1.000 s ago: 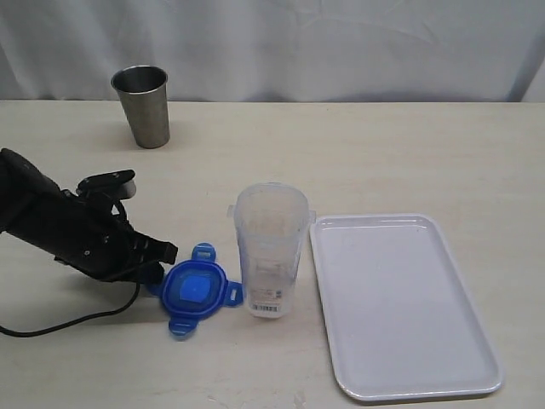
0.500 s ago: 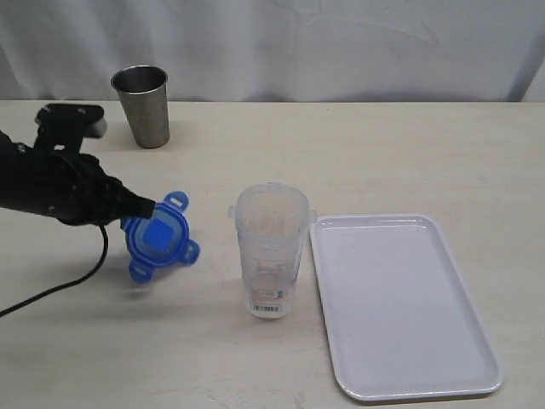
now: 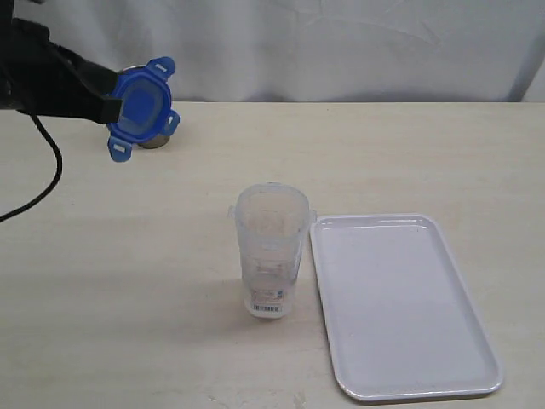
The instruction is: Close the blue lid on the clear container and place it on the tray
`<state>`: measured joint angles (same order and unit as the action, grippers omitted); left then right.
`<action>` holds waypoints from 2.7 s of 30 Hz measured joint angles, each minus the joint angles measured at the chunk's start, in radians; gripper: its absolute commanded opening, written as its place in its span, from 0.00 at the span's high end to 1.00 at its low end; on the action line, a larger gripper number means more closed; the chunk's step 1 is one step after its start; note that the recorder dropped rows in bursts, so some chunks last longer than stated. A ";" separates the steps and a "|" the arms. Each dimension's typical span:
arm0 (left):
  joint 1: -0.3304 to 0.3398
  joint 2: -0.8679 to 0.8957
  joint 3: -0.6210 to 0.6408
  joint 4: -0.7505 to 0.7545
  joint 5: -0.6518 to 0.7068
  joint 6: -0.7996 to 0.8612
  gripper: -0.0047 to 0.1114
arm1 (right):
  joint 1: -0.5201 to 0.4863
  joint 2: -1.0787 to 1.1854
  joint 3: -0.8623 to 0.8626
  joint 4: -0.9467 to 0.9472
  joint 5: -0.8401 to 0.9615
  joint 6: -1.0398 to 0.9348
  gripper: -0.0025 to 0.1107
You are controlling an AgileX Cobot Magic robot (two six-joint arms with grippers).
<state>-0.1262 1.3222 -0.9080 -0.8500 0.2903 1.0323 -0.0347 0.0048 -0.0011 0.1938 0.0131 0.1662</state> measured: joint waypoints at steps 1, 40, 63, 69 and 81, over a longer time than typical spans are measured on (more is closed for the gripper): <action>0.000 -0.005 -0.017 0.000 0.021 0.024 0.96 | 0.000 0.000 0.000 -0.001 0.000 0.000 0.94; -0.536 0.079 -0.087 0.318 -0.360 0.733 0.96 | 0.000 0.000 0.000 -0.004 -0.013 -0.031 0.94; -0.600 0.245 -0.087 -0.204 -0.870 1.079 0.96 | 0.000 0.000 0.000 -0.004 -0.018 -0.042 0.94; -0.692 0.245 -0.087 -0.339 -0.890 1.079 0.96 | 0.000 0.000 0.000 -0.004 -0.018 -0.044 0.94; -0.762 0.180 -0.087 -0.424 -0.654 1.079 0.96 | 0.000 0.000 0.000 -0.004 -0.018 -0.044 0.94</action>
<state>-0.8877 1.5021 -0.9947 -1.2745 -0.3632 2.1109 -0.0347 0.0048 -0.0011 0.1897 -0.0053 0.1218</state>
